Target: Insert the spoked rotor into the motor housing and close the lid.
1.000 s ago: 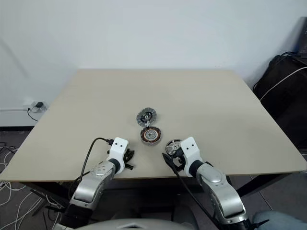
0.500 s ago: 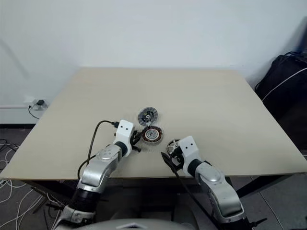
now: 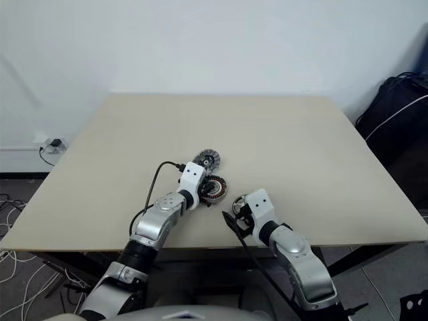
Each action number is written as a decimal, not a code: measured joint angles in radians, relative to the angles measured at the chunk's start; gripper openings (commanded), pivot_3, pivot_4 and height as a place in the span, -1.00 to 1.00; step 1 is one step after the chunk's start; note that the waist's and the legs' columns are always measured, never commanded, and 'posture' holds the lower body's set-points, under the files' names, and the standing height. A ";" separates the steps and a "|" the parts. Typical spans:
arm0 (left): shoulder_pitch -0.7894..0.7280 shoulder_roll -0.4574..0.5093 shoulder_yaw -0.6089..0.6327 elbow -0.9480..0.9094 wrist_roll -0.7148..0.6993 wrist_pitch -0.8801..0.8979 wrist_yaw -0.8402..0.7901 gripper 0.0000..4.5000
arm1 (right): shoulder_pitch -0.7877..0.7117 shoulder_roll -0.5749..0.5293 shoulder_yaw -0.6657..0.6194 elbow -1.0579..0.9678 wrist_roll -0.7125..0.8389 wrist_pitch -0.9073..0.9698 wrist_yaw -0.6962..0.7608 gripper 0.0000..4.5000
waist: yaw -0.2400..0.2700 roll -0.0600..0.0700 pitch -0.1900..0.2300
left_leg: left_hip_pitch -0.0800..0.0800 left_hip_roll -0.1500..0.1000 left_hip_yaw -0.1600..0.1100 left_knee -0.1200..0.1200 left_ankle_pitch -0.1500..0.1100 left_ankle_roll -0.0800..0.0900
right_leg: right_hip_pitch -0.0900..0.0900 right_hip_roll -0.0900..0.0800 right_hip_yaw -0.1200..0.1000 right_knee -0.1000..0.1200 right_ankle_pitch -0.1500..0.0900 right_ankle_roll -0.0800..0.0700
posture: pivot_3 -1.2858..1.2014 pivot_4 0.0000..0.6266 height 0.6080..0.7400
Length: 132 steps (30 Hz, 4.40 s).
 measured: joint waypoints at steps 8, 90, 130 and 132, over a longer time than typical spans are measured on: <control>-0.020 -0.012 0.001 0.073 0.008 -0.020 -0.003 -0.55 | 0.000 0.005 0.000 0.000 -0.005 -0.001 0.000 1.00 | 0.000 0.000 0.000 | 0.000 0.000 0.000 0.000 -0.001 0.001 | 0.000 0.000 0.000 0.000 0.000 0.000 | 0.03 -1.00 1.00; 0.557 0.105 -0.031 -0.452 0.026 -0.102 -0.016 -1.00 | -0.579 0.280 0.128 0.710 -0.155 0.063 -0.049 -1.00 | -0.025 0.007 0.002 | 0.000 0.001 0.000 -0.001 0.002 -0.004 | -0.002 0.000 0.000 0.004 0.001 0.001 | 0.03 -1.00 1.00; 0.556 0.101 -0.040 -0.478 0.026 -0.073 0.000 -1.00 | -0.614 0.299 0.064 0.766 -0.162 -0.020 -0.038 -1.00 | -0.026 0.007 0.002 | -0.004 0.001 0.000 -0.001 0.003 -0.005 | -0.013 0.000 0.001 0.016 0.000 0.000 | 0.03 -1.00 1.00; 0.556 0.101 -0.040 -0.478 0.026 -0.073 0.000 -1.00 | -0.613 0.299 0.064 0.766 -0.162 -0.020 -0.038 -1.00 | -0.026 0.007 0.002 | -0.003 0.001 0.000 -0.001 0.003 -0.005 | -0.013 0.000 0.001 0.017 0.000 -0.001 | 0.03 -1.00 1.00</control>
